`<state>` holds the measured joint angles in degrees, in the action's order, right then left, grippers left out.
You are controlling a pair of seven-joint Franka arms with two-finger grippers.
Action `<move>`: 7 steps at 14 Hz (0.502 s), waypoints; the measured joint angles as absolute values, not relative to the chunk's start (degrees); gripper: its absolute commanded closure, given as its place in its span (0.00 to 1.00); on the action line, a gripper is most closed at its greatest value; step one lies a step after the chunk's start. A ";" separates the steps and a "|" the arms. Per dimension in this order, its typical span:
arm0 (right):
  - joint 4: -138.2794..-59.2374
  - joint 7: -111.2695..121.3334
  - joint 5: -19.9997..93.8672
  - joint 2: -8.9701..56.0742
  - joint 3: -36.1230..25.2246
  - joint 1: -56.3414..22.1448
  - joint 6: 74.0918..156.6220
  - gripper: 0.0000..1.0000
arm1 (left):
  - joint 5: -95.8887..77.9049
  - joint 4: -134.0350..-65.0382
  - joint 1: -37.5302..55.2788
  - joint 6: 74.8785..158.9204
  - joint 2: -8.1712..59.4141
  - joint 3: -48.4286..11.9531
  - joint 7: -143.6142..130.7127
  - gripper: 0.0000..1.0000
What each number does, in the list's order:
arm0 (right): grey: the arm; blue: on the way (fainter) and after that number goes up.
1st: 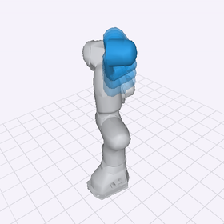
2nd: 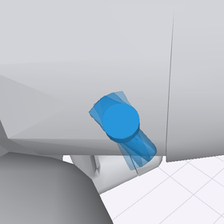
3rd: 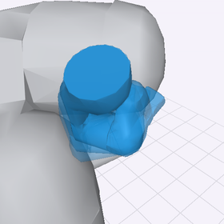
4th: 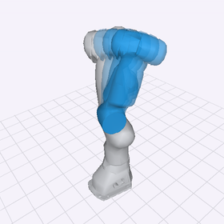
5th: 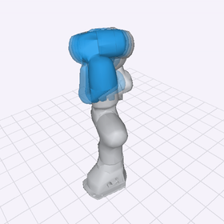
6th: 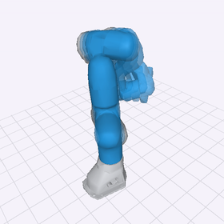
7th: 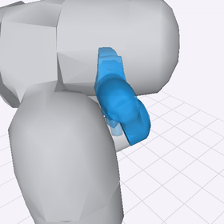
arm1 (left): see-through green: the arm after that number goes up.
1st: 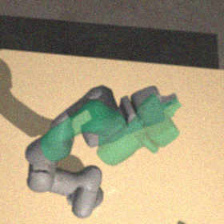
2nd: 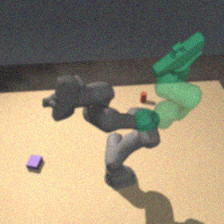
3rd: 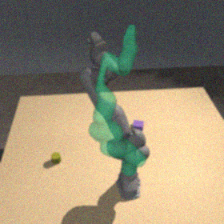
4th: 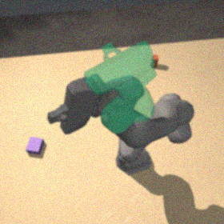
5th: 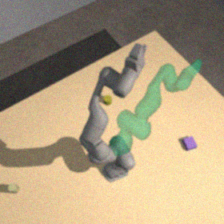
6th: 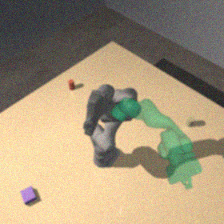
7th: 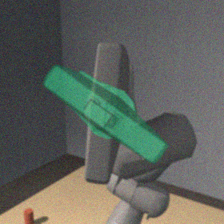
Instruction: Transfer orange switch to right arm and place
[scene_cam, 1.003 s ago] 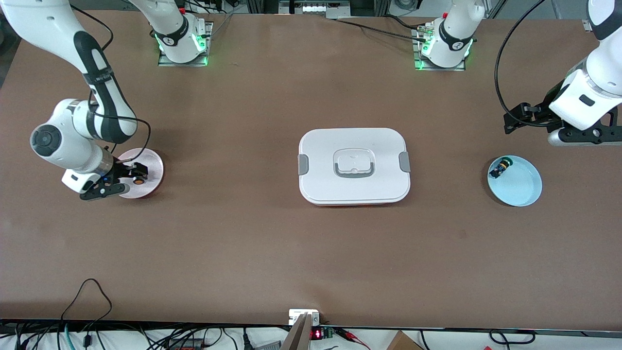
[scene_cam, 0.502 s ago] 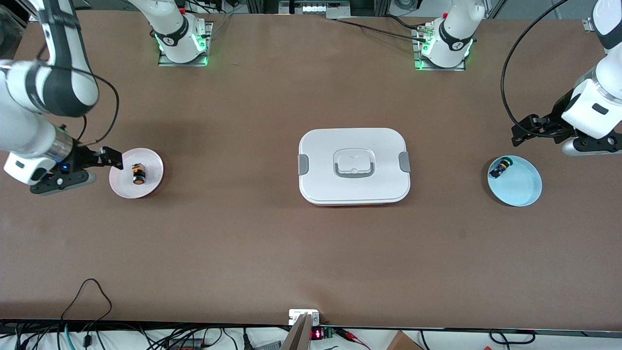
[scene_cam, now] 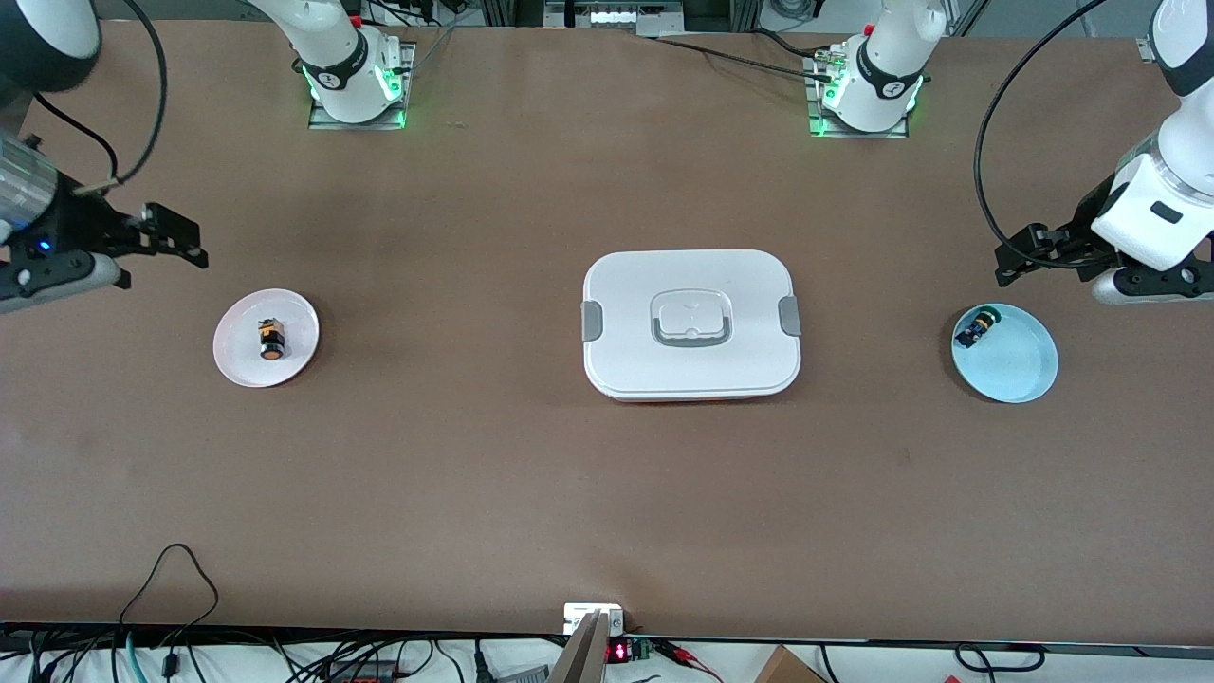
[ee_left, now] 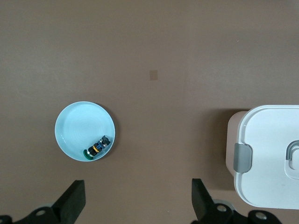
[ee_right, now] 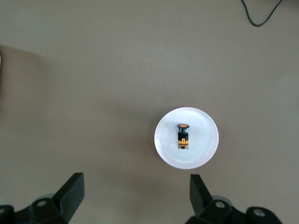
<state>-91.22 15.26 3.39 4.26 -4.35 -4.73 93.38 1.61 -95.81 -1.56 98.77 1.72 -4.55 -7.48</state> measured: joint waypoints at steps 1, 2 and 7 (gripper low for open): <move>-89.94 15.26 3.04 4.24 -4.38 -4.73 91.34 0.00 | 1.61 -95.82 -1.56 98.77 1.72 -4.55 -7.47 0.00; -88.96 15.26 2.40 4.23 -4.40 -4.72 89.57 0.00 | 1.61 -95.83 -1.56 98.77 1.72 -4.55 -7.47 0.00; -87.57 15.28 1.57 4.31 -4.40 -4.67 87.09 0.00 | 1.61 -95.89 -1.56 98.77 1.72 -4.55 -7.46 0.00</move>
